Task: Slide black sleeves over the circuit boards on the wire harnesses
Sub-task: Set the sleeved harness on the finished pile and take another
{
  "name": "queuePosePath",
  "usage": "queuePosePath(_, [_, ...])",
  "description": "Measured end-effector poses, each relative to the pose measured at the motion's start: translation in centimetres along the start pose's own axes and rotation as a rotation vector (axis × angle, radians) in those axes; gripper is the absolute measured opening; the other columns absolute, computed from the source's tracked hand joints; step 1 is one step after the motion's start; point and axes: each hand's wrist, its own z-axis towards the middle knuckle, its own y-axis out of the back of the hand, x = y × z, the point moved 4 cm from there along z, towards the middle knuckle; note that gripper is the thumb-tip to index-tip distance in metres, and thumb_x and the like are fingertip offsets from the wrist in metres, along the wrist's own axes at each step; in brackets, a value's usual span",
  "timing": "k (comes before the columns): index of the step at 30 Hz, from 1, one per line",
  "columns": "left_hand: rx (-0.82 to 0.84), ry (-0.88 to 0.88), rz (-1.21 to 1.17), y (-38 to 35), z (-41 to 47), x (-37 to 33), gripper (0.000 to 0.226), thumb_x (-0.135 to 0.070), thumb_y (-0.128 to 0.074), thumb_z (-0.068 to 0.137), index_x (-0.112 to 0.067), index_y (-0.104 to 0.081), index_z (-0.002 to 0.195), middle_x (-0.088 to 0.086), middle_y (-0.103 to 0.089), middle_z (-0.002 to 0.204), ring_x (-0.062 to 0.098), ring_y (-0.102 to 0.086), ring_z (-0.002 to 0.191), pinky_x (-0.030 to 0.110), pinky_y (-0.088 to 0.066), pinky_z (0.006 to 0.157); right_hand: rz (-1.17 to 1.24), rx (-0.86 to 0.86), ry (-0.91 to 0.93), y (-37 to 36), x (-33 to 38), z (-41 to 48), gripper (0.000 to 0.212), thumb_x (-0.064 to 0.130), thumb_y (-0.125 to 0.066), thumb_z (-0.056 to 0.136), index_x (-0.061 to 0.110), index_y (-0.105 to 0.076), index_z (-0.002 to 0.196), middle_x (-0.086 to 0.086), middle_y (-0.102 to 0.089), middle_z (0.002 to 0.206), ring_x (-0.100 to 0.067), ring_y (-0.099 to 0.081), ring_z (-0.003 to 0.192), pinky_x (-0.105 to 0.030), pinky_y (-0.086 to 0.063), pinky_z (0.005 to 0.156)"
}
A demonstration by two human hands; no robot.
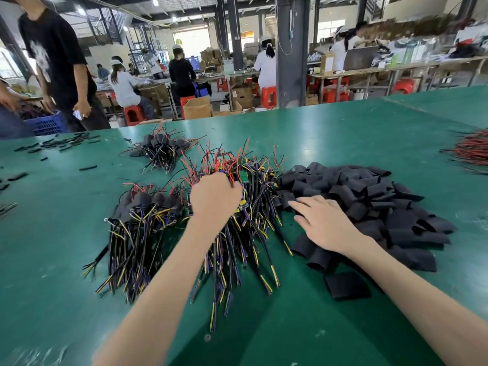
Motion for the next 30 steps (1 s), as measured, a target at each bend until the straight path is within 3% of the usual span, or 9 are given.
queuePosePath(4, [0.042,0.029,0.165,-2.0,0.3,-1.7,0.040,-0.042,-0.056,0.089,-0.012,-0.043,0.066,0.002,-0.052,0.068,0.026,-0.058,0.072,0.030,-0.046,0.069,0.032,0.002,-0.014,0.2,-0.3,-0.1,0.042,0.037,-0.041,0.097,0.026,-0.038,0.138,0.004,-0.046,0.131,-0.020,-0.040,0.120,-0.034,-0.034,0.097])
queuePosePath(9, [0.021,0.055,0.047,-1.9,0.5,-1.3,0.023,-0.021,-0.058,0.080,-0.009,-0.050,0.061,0.000,-0.038,0.051,0.024,-0.046,0.056,0.025,-0.039,0.055,0.026,-0.026,-0.128,0.6,-0.8,-0.2,0.047,0.036,-0.052,0.092,0.020,-0.038,0.134,-0.003,-0.043,0.125,-0.024,-0.039,0.119,-0.035,-0.033,0.094])
queuePosePath(13, [0.034,0.089,-0.291,-0.9,0.4,-1.0,0.031,-0.018,-0.061,0.079,-0.008,-0.051,0.051,0.005,-0.044,0.050,0.022,-0.041,0.051,0.019,-0.035,0.050,0.078,0.015,-0.196,0.3,-1.2,-0.1,0.046,0.035,-0.052,0.092,0.016,-0.042,0.133,-0.005,-0.046,0.123,-0.025,-0.039,0.117,-0.036,-0.033,0.095])
queuePosePath(15, [0.053,0.155,-0.508,-0.2,0.5,-0.9,0.017,-0.017,-0.064,0.080,-0.009,-0.064,0.066,0.005,-0.058,0.061,0.020,-0.051,0.059,0.019,-0.042,0.057,0.133,0.037,-0.218,0.3,-1.3,0.0,0.044,0.032,-0.052,0.093,0.012,-0.045,0.132,-0.009,-0.047,0.123,-0.027,-0.040,0.116,-0.036,-0.034,0.096])
queuePosePath(18, [0.099,0.283,-0.944,1.0,0.4,-1.2,0.004,-0.006,-0.063,0.084,-0.003,-0.061,0.084,0.009,-0.063,0.081,0.018,-0.060,0.067,0.035,-0.057,0.073,0.196,0.041,-0.248,0.5,-1.5,-0.1,0.039,0.030,-0.052,0.094,0.012,-0.051,0.128,-0.012,-0.051,0.121,-0.030,-0.042,0.114,-0.037,-0.035,0.096])
queuePosePath(21, [0.068,0.262,-1.194,3.5,0.3,-1.9,0.009,0.003,-0.053,0.089,-0.006,-0.054,0.089,0.012,-0.065,0.085,0.014,-0.059,0.066,0.030,-0.054,0.068,0.196,0.051,-0.242,0.6,-1.3,-0.1,0.036,0.030,-0.053,0.094,0.017,-0.052,0.127,-0.011,-0.052,0.118,-0.029,-0.044,0.112,-0.037,-0.035,0.094])
queuePosePath(25, [-0.138,0.072,-1.079,8.8,0.9,-1.9,0.023,-0.010,-0.041,0.099,-0.010,-0.064,0.104,-0.006,-0.056,0.070,0.002,-0.048,0.053,0.017,-0.041,0.051,0.173,0.087,-0.242,0.6,-1.2,-0.1,0.038,0.027,-0.053,0.094,0.018,-0.044,0.129,-0.011,-0.047,0.118,-0.030,-0.043,0.109,-0.039,-0.035,0.091])
queuePosePath(27, [-0.286,-0.147,-0.893,11.7,1.0,-2.0,0.026,-0.019,-0.042,0.100,-0.019,-0.067,0.095,-0.011,-0.053,0.064,-0.001,-0.043,0.051,0.015,-0.034,0.051,0.159,0.104,-0.232,0.5,-1.0,-0.2,0.038,0.020,-0.051,0.094,0.016,-0.040,0.130,-0.011,-0.043,0.118,-0.030,-0.042,0.108,-0.039,-0.035,0.089])
queuePosePath(30, [-0.428,-0.378,-0.549,13.2,0.4,-1.7,0.024,-0.024,-0.045,0.099,-0.023,-0.069,0.100,-0.012,-0.059,0.067,-0.009,-0.044,0.047,0.005,-0.028,0.049,0.251,0.075,-0.212,0.6,-0.7,-0.4,0.042,0.005,-0.049,0.092,0.010,-0.038,0.133,-0.012,-0.037,0.118,-0.028,-0.038,0.107,-0.036,-0.034,0.089])
